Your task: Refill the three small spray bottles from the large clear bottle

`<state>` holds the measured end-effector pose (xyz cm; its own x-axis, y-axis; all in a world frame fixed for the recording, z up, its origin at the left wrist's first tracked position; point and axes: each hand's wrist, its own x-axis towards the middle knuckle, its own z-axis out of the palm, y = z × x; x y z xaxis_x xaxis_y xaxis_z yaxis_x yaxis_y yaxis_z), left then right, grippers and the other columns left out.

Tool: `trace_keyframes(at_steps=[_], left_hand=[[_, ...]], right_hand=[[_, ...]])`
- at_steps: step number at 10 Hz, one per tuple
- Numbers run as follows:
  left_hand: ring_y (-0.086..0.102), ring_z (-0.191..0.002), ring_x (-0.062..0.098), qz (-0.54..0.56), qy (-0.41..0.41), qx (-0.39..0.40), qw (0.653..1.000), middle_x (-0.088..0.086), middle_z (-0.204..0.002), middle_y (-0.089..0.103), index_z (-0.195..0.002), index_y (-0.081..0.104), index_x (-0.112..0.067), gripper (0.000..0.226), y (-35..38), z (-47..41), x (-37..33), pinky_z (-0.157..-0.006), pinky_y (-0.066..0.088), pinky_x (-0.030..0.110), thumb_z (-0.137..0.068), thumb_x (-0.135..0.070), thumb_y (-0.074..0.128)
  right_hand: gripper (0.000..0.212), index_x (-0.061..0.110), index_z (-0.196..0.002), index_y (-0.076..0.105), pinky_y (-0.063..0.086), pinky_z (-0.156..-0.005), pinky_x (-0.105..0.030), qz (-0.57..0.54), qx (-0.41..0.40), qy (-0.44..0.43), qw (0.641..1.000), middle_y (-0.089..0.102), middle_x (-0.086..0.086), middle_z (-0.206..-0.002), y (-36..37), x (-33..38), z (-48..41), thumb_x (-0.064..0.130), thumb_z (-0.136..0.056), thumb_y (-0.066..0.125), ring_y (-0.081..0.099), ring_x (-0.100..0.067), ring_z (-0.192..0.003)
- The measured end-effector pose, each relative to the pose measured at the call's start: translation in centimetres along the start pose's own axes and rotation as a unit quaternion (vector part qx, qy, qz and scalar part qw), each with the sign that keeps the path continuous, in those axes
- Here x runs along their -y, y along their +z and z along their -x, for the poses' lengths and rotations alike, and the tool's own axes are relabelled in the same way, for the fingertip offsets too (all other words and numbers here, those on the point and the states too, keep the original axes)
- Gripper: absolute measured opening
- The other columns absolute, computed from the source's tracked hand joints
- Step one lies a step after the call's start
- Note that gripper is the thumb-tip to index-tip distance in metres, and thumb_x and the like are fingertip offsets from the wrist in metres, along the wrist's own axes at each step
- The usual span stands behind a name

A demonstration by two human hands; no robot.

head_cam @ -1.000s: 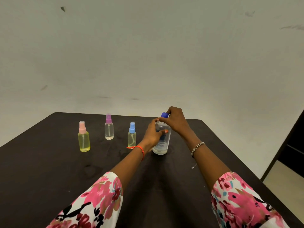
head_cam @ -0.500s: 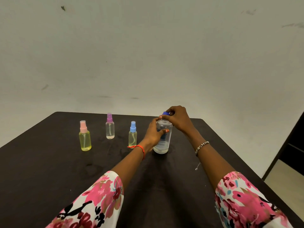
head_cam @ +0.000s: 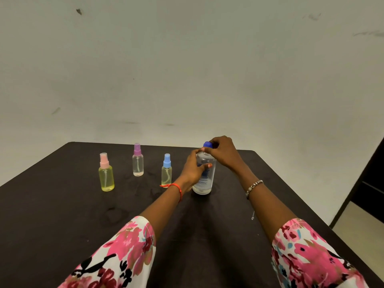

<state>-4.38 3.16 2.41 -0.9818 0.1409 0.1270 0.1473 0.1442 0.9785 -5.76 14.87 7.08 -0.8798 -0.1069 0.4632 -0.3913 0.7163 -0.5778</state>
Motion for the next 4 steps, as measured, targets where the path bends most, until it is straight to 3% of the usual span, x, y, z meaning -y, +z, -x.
trace_keyframes(at_steps=[2, 3, 4], left_hand=[[0.044, -0.125, 0.025, -0.001, -0.002, 0.012, 1.0, 0.01, -0.141, 0.039, -0.135, 0.032, -0.016, 0.055, -0.05, 0.21, 0.01, -0.096, 0.04, 0.031, -0.087, -0.009, 0.058], [0.039, -0.131, 0.025, -0.015, -0.002, 0.06, 0.998, 0.01, -0.147, 0.033, -0.141, 0.021, -0.02, 0.07, -0.53, 0.38, 0.05, -0.103, 0.038, 0.034, -0.085, -0.008, 0.061], [0.027, -0.14, 0.027, -0.041, -0.007, 0.061, 0.997, 0.009, -0.154, 0.022, -0.147, 0.001, -0.023, 0.095, -0.86, 1.12, -0.12, -0.112, 0.029, 0.04, -0.08, -0.009, 0.067]], right_hand=[[0.034, -0.001, -0.084, 0.059, 0.035, -0.056, -0.019, 0.008, -0.025, 0.046, 0.999, 0.053, -0.012, -0.08, 1.06, -0.59, 0.11, 0.03, -0.077, 0.07, 0.049, -0.02, -0.072], [0.04, 0.001, -0.079, 0.055, 0.035, -0.055, -0.021, 0.013, -0.01, 0.071, 0.997, 0.052, -0.013, -0.078, 1.22, -0.5, 0.1, 0.037, -0.074, 0.072, 0.046, -0.017, -0.065], [0.043, 0.003, -0.084, 0.054, 0.037, -0.06, -0.02, 0.006, -0.004, 0.078, 0.997, 0.051, -0.012, -0.085, 1.12, -0.08, 0.74, 0.041, -0.074, 0.071, 0.048, -0.017, -0.071]])
